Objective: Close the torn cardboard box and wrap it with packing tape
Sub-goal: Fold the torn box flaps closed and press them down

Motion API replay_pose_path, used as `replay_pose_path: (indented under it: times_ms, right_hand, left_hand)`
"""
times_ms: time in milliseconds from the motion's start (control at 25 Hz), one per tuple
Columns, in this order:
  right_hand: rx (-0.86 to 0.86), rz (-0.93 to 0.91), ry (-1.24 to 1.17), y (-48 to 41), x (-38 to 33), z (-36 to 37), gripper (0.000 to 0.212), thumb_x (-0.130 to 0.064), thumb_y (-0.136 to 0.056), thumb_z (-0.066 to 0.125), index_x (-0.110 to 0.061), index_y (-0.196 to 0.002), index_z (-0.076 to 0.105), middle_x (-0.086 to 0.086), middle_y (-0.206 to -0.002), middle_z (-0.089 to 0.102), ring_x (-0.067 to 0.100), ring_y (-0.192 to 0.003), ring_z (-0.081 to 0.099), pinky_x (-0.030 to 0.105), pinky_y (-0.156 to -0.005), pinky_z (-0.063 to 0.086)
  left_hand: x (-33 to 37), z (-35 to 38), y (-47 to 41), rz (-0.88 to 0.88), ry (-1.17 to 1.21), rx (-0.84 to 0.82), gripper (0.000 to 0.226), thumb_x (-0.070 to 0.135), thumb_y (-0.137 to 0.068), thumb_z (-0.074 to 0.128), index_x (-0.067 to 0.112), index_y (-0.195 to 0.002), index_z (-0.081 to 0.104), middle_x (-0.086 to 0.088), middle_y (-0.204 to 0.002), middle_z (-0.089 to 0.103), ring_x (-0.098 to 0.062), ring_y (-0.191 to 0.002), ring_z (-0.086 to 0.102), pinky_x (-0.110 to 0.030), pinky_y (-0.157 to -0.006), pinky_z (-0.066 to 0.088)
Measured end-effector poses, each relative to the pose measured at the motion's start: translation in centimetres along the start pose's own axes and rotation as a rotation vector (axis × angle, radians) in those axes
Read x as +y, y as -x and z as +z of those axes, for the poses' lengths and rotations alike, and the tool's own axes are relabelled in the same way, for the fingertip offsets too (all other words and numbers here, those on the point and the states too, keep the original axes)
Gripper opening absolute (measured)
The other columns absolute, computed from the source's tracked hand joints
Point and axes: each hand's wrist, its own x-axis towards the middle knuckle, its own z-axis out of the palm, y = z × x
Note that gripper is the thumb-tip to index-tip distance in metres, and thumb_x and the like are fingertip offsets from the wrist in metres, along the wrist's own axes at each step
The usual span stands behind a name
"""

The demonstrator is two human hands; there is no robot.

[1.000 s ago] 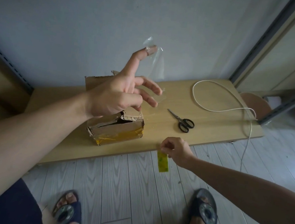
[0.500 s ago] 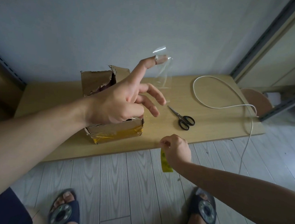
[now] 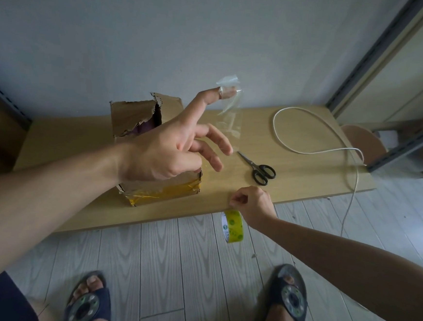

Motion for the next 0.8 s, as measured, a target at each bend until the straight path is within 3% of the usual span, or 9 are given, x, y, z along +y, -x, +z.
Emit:
replay_pose_path:
  times_ms: [80, 200, 360, 480, 600, 680, 800]
  right_hand:
    - [-0.003, 0.006, 0.001, -0.1, 0.1, 0.1, 0.003, -0.023, -0.078, 0.076, -0.023, -0.081, 0.078, -0.008, -0.078, 0.070, 0.009, -0.076, 0.061, 0.022, -0.064, 0.047]
    - [0.012, 0.001, -0.002, -0.2, 0.1, 0.1, 0.004, -0.023, -0.075, 0.079, -0.024, -0.079, 0.078, -0.010, -0.077, 0.071, 0.007, -0.075, 0.061, 0.019, -0.061, 0.045]
    - [0.045, 0.153, -0.065, -0.8, 0.2, -0.3, 0.039, -0.031, -0.066, 0.087, -0.024, -0.093, 0.059, -0.006, -0.081, 0.066, 0.013, -0.077, 0.059, 0.030, -0.066, 0.050]
    - [0.158, 0.201, -0.118, -1.2, -1.3, -1.4, 0.023, -0.032, -0.078, 0.076, -0.023, -0.081, 0.055, -0.007, -0.075, 0.061, 0.018, -0.074, 0.059, 0.032, -0.066, 0.050]
    - [0.291, 0.069, -0.434, -0.7, -6.5, -5.1, 0.021, -0.035, -0.089, 0.065, -0.018, -0.076, 0.061, -0.006, -0.060, 0.059, 0.012, -0.056, 0.053, 0.029, -0.060, 0.042]
    - [0.172, -0.008, -0.781, 1.0, -11.3, -8.9, 0.031, -0.040, -0.096, 0.057, -0.014, -0.081, 0.064, 0.000, -0.063, 0.061, 0.015, -0.056, 0.054, 0.031, -0.056, 0.042]
    - [-0.254, -0.103, -1.105, 5.1, -17.2, -14.0, 0.047, -0.057, -0.090, 0.053, -0.012, -0.099, 0.064, 0.004, -0.082, 0.064, 0.018, -0.074, 0.061, 0.032, -0.064, 0.047]
  left_hand:
    - [0.0, 0.2, -0.1, -0.007, 0.006, 0.002, 0.100, -0.013, -0.080, 0.046, 0.057, -0.147, 0.020, -0.019, -0.118, 0.059, -0.035, -0.104, 0.068, -0.063, -0.087, 0.051]
    - [-0.1, 0.2, -0.3, -0.012, 0.011, 0.003, 0.100, -0.012, -0.079, 0.047, 0.057, -0.146, 0.020, -0.019, -0.119, 0.059, -0.035, -0.104, 0.068, -0.066, -0.088, 0.049]
    - [-0.1, 0.0, -0.6, 0.004, 0.052, 0.009, 0.099, -0.012, -0.079, 0.046, 0.058, -0.145, 0.022, -0.021, -0.119, 0.060, -0.036, -0.104, 0.069, -0.062, -0.084, 0.050]
    - [0.2, -0.3, -0.4, 0.003, 0.145, 0.050, 0.101, -0.012, -0.076, 0.045, 0.060, -0.145, 0.022, -0.023, -0.118, 0.060, -0.036, -0.101, 0.069, -0.055, -0.078, 0.045]
    - [0.8, -0.9, 0.2, 0.037, 0.190, 0.095, 0.101, -0.011, -0.077, 0.044, 0.058, -0.147, 0.020, -0.024, -0.117, 0.061, -0.036, -0.099, 0.069, -0.050, -0.077, 0.046]
    - [1.4, -1.2, 1.0, 0.074, 0.230, 0.121, 0.101, -0.011, -0.077, 0.044, 0.056, -0.148, 0.019, -0.025, -0.116, 0.062, -0.038, -0.099, 0.068, -0.049, -0.079, 0.046]
    - [3.0, -1.4, 2.8, 0.131, 0.296, 0.178, 0.100, -0.009, -0.078, 0.046, 0.058, -0.147, 0.019, -0.028, -0.120, 0.063, -0.044, -0.104, 0.066, -0.050, -0.087, 0.048]
